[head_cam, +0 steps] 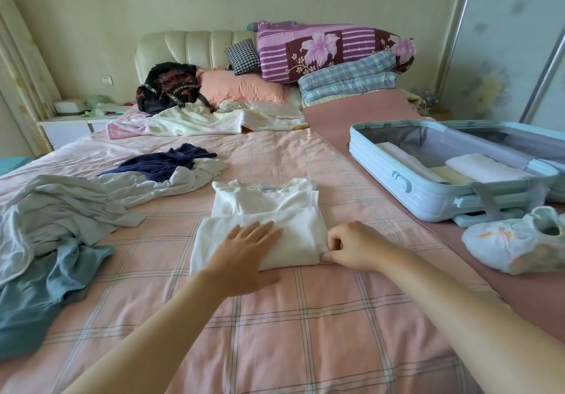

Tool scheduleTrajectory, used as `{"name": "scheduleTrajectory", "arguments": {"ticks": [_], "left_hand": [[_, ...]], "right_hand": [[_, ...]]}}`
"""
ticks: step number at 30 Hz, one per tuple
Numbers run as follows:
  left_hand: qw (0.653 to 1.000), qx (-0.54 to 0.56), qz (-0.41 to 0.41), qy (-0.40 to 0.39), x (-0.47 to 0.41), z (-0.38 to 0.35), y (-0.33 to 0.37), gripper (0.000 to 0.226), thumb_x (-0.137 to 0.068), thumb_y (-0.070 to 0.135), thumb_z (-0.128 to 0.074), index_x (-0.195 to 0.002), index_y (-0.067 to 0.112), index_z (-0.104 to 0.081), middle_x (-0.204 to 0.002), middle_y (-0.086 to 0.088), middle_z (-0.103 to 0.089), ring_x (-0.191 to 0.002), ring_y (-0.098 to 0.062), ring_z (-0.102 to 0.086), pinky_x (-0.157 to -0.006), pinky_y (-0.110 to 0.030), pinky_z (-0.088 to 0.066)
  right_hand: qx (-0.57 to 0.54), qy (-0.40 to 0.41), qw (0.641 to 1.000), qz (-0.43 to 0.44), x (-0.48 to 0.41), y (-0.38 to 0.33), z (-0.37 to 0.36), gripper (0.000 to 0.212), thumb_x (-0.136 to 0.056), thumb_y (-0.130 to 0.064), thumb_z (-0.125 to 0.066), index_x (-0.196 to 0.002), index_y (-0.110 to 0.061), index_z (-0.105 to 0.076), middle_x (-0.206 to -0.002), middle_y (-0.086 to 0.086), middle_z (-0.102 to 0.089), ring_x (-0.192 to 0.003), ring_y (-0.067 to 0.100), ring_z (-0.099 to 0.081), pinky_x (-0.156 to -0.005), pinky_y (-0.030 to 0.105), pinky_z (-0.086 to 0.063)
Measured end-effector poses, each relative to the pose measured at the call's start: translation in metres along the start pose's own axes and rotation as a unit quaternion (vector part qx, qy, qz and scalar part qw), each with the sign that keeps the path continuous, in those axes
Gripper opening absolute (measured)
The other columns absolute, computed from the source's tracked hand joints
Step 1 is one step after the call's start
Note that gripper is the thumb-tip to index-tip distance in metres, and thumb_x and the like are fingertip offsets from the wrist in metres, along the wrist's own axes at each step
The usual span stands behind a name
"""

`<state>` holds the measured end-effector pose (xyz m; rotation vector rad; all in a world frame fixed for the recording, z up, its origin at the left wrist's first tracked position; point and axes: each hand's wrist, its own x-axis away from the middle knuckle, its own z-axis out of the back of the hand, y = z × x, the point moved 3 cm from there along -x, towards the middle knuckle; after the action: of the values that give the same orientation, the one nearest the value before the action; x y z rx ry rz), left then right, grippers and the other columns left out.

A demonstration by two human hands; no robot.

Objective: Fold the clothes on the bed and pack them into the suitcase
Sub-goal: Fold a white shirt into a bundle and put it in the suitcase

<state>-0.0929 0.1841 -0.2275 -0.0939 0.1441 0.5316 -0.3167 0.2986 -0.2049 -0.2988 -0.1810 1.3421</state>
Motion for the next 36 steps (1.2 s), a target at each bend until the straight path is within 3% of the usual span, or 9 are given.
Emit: {"name": "scheduleTrajectory", "arguments": {"ticks": [7,10,14,16,21,24,27,30,36], "left_hand": [[0.999,0.036,0.013,-0.011,0.002,-0.005,-0.01,0.074,-0.094,0.061,-0.049,-0.156,0.036,-0.018,-0.163,0.014,-0.018,-0.152,-0.011,-0.011,-0.122,-0.037,-0.006],[0.998,0.054,0.008,-0.008,0.005,-0.003,-0.01,0.074,-0.093,0.054,-0.053,-0.156,0.034,-0.018,-0.163,0.012,-0.019,-0.151,-0.009,-0.012,-0.123,-0.035,-0.006],[0.998,0.033,0.019,-0.045,0.012,0.006,-0.022,0.088,-0.082,0.041,-0.061,-0.157,0.029,-0.015,-0.164,0.01,-0.015,-0.151,-0.011,-0.011,-0.124,-0.038,-0.011],[0.997,-0.012,0.049,-0.056,0.019,0.01,-0.032,0.093,-0.078,0.036,-0.063,-0.157,0.027,-0.015,-0.164,0.009,-0.013,-0.151,-0.017,-0.011,-0.123,-0.039,-0.012],[0.987,0.1,0.117,-0.044,0.032,0.02,-0.049,0.059,-0.082,0.024,-0.067,-0.136,0.032,-0.044,-0.132,0.006,-0.056,-0.111,-0.022,-0.057,-0.089,-0.035,-0.048],[0.974,0.176,0.14,-0.024,0.036,0.043,-0.051,0.032,-0.078,0.018,-0.066,-0.099,0.038,-0.054,-0.095,0.005,-0.064,-0.085,-0.02,-0.06,-0.073,-0.037,-0.052],[0.96,0.225,0.154,-0.054,0.042,0.077,-0.05,0.024,-0.074,0.015,-0.06,-0.089,0.032,-0.067,-0.083,0.009,-0.066,-0.076,-0.012,-0.06,-0.064,-0.028,-0.05],[0.94,0.3,0.152,-0.05,0.046,0.105,-0.053,0.025,-0.071,0.024,-0.062,-0.091,0.034,-0.072,-0.085,0.01,-0.07,-0.079,-0.01,-0.064,-0.069,-0.027,-0.052],[0.919,0.251,0.248,0.175,0.002,0.102,-0.072,0.037,-0.084,0.022,-0.067,-0.119,0.032,-0.062,-0.094,0.003,-0.065,-0.076,-0.006,-0.057,-0.06,-0.021,-0.043]], "right_hand": [[0.033,-0.048,0.998,-0.009,0.005,0.01,0.005,0.028,-0.075,-0.046,-0.081,-0.071,-0.025,-0.062,-0.078,-0.012,-0.064,-0.075,0.009,-0.06,-0.065,0.027,-0.044],[0.164,0.031,0.985,0.037,0.006,-0.008,0.008,0.026,-0.074,-0.049,-0.072,-0.083,-0.031,-0.055,-0.094,-0.015,-0.053,-0.094,0.011,-0.054,-0.088,0.031,-0.038],[0.239,0.004,0.968,0.081,-0.001,-0.025,-0.008,0.103,-0.067,-0.044,-0.068,-0.154,-0.029,-0.013,-0.161,0.011,-0.006,-0.15,0.029,-0.01,-0.12,0.043,-0.016],[0.242,-0.027,0.964,0.104,-0.005,-0.039,-0.022,0.104,-0.077,-0.028,-0.063,-0.159,-0.03,0.002,-0.166,0.011,0.014,-0.154,0.027,0.008,-0.125,0.042,-0.004],[0.156,0.004,0.984,0.084,-0.015,-0.044,-0.024,0.044,-0.085,-0.01,-0.049,-0.126,-0.025,-0.055,-0.127,0.004,-0.063,-0.111,0.029,-0.059,-0.09,0.036,-0.048],[0.095,-0.002,0.992,0.078,-0.015,-0.047,0.001,0.004,-0.078,-0.02,-0.057,-0.078,-0.018,-0.054,-0.078,0.001,-0.062,-0.077,0.024,-0.058,-0.059,0.032,-0.04],[-0.09,-0.068,0.992,0.056,-0.004,-0.043,0.028,0.016,-0.065,-0.017,-0.056,-0.055,-0.016,-0.043,-0.054,-0.004,-0.044,-0.053,0.014,-0.042,-0.052,0.031,-0.03],[-0.204,-0.082,0.975,0.034,0.001,-0.034,0.053,0.009,-0.059,-0.019,-0.053,-0.053,-0.019,-0.046,-0.057,-0.008,-0.04,-0.055,0.01,-0.038,-0.056,0.028,-0.028],[-0.204,0.215,0.953,-0.059,-0.043,-0.004,0.057,0.012,-0.078,-0.032,-0.07,-0.089,-0.035,-0.067,-0.085,-0.018,-0.067,-0.08,0.01,-0.063,-0.07,0.03,-0.051]]}}
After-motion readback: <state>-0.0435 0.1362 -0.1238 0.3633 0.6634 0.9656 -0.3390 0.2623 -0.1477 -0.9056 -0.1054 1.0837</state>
